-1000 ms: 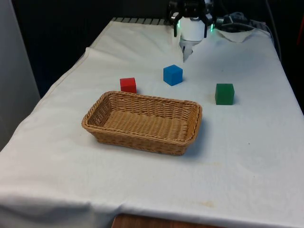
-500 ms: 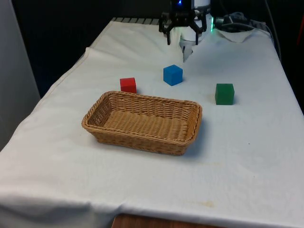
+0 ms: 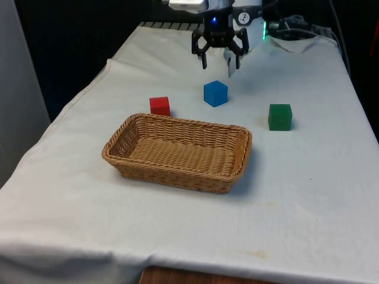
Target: Pick up exactly two blocks and place them into the basket.
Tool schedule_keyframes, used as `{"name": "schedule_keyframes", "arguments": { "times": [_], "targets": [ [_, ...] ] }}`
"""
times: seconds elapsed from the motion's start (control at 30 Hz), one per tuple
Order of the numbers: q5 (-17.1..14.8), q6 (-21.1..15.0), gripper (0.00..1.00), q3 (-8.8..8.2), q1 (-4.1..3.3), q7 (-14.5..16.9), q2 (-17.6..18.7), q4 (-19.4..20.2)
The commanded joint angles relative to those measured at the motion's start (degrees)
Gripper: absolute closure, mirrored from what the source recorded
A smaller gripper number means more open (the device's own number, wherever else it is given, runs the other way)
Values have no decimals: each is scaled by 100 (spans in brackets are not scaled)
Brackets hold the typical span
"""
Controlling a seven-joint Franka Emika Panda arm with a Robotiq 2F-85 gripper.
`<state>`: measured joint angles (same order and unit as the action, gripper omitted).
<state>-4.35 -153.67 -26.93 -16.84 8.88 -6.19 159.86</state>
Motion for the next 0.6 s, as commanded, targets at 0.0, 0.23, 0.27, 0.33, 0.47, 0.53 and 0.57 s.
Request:
{"name": "schedule_keyframes", "arguments": {
  "times": [0.0,0.23,0.27,0.33,0.47,0.53,0.57],
  "targets": [
    [-235,-92,0,-11,-52,132,6,29],
    [-584,-212,0,69,-74,223,304,-109],
    [-625,-218,0,80,-74,223,344,-132],
    [-498,-183,0,92,-40,138,430,-178],
    [-796,-264,0,143,-69,235,498,-212],
    [-837,-281,0,149,-69,241,539,-218],
    [-865,-298,0,155,-69,235,567,-218]
  ]
}}
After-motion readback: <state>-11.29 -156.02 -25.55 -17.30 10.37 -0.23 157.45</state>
